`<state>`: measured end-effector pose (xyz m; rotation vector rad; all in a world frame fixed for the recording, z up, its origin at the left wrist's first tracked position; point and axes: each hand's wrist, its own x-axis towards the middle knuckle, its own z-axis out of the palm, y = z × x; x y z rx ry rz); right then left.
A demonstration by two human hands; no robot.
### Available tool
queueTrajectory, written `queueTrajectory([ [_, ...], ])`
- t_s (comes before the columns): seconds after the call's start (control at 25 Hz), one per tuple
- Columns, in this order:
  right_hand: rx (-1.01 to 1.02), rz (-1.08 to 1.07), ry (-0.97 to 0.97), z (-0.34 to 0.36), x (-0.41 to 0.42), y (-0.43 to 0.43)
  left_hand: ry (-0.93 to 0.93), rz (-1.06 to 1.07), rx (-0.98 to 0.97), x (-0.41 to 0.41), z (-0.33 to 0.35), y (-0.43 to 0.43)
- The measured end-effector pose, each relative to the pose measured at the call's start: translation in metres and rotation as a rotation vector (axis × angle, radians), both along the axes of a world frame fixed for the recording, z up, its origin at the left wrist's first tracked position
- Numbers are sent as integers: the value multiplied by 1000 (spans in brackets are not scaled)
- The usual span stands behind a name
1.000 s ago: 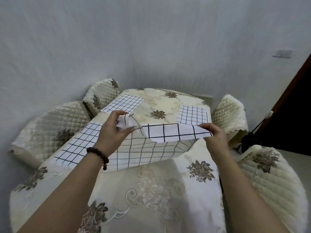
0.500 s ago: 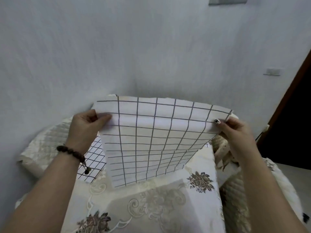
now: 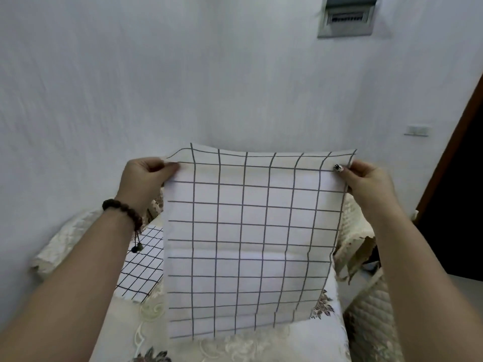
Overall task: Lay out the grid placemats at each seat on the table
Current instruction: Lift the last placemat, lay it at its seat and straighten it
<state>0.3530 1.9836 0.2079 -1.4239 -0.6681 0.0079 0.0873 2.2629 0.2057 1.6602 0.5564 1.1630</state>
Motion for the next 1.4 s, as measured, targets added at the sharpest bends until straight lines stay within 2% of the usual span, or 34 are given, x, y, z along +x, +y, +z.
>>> queueTrajectory([
  [0.16,-184,-91,-48,3,19,12,85,82,-32,16,1,17],
  [0.32,-321,-43,37,-13,23,18,162,1,-165,27,-23,30],
  [0.52,-248,113,345,-52,30,28,205,-123,-358,47,-64,46],
  [0.72,-205,186,490,-106,63,40,147,-253,-529,66,-106,65],
  [0.92,-238,233,592,-160,83,54,231,-211,-525,79,-160,78],
  [1.12,-212,234,853,-197,91,67,344,-191,-493,77,-205,84],
  [1.24,-287,156,880,-219,86,70,331,-204,-619,73,-227,90],
  [1.32,-413,97,799,-235,82,68,328,-189,-701,69,-234,89],
  [1.4,-525,85,705,-248,78,64,404,-149,-670,65,-242,87],
])
